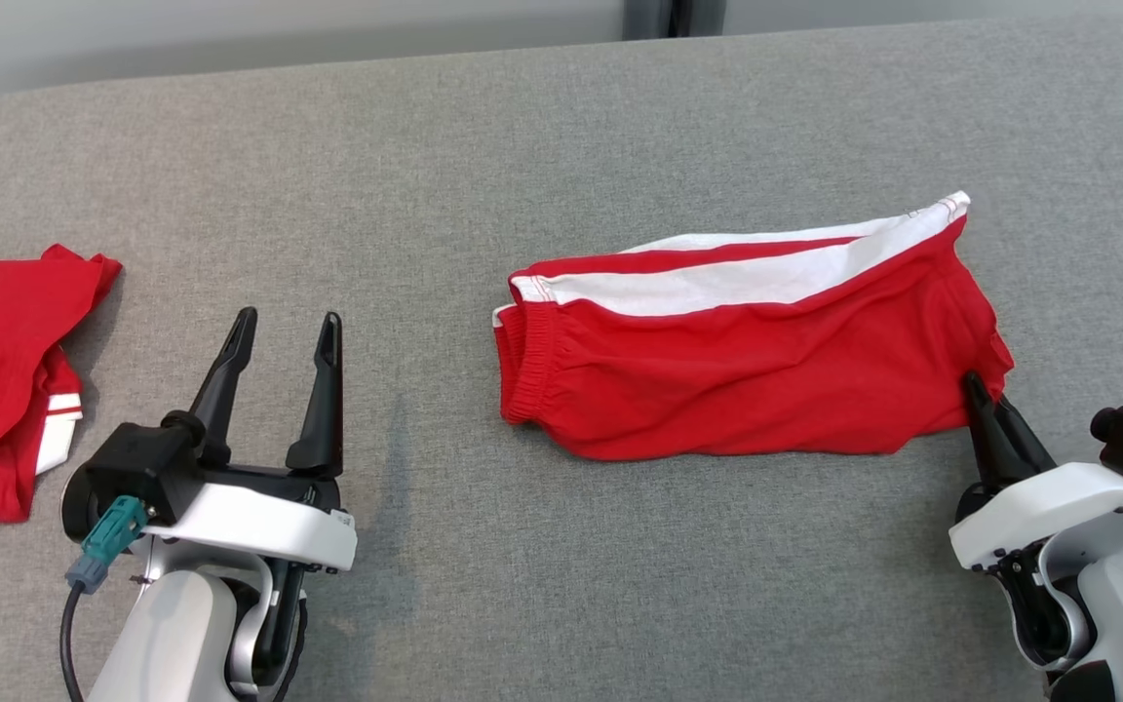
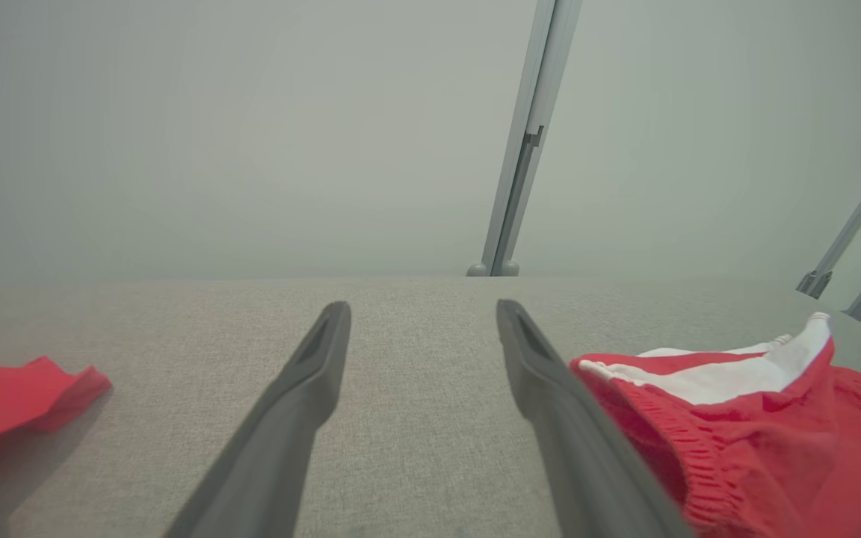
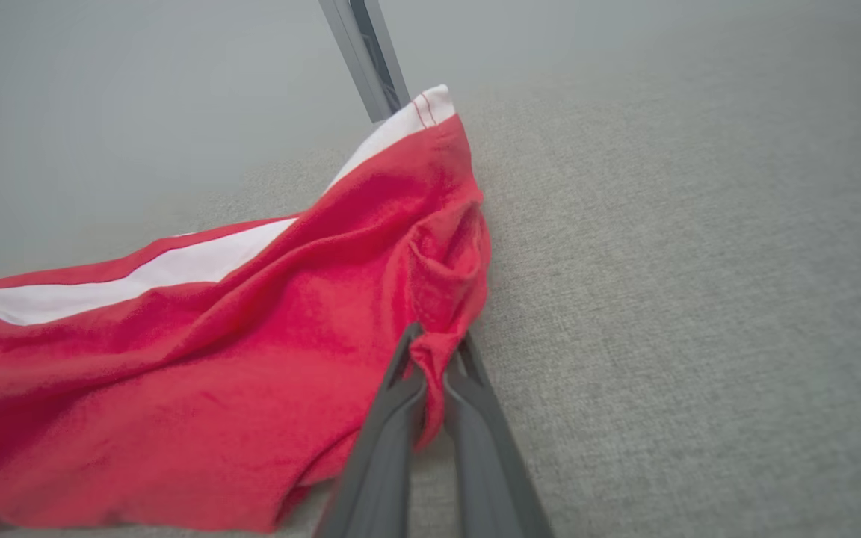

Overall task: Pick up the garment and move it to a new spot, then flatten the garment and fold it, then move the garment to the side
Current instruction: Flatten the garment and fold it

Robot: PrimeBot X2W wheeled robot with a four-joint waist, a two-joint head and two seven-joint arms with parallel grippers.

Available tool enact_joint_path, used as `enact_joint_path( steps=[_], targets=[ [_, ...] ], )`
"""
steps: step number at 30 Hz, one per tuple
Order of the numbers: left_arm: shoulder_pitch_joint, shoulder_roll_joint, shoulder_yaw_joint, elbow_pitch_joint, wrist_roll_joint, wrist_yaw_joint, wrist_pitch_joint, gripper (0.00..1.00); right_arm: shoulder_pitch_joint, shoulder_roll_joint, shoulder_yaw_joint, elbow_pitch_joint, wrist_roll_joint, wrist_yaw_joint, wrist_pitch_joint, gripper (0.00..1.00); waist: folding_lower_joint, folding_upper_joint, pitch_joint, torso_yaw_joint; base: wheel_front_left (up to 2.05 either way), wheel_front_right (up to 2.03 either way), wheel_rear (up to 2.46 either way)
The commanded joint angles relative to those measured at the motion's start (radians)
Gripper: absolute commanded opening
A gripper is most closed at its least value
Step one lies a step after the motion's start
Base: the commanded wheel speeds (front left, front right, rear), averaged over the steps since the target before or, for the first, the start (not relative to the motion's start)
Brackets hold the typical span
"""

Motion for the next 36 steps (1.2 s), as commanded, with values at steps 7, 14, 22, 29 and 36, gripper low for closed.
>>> enact_joint_path(
  steps=[7,14,22,29,36],
  targets=[
    [0.012,0.002,-0.015,-0.02,-0.008,0.007,0.015,1.0,-0.006,0.028,-0.012,-0.121,-0.04,0.0,0.046,0.0,0.0,0.0,-0.015,0.001,0.0,0.0,0.0],
    [0.005,-0.006,-0.03,-0.015,-0.012,0.004,0.013,1.0,-0.042,0.09,0.111,-0.337,-0.098,0.0,0.123,0.0,0.0,0.0,-0.022,0.025,0.0,0.0,0.0],
    [-0.013,-0.021,-0.043,-0.005,-0.019,-0.003,0.004,1.0,-0.087,0.15,0.327,-0.393,-0.089,0.0,0.215,0.0,0.0,0.0,-0.002,0.076,0.0,0.0,0.0],
    [-0.03,-0.034,-0.051,0.015,-0.023,-0.009,-0.007,1.0,-0.123,0.166,0.443,-0.247,-0.071,0.0,0.214,0.0,0.0,0.0,0.026,0.109,0.0,0.0,0.0],
    [-0.039,-0.038,-0.049,0.033,-0.025,-0.01,-0.016,1.0,-0.151,0.169,0.502,-0.184,-0.051,0.0,0.171,1.0,0.0,0.0,0.03,0.11,0.0,0.0,0.0]
  ],
)
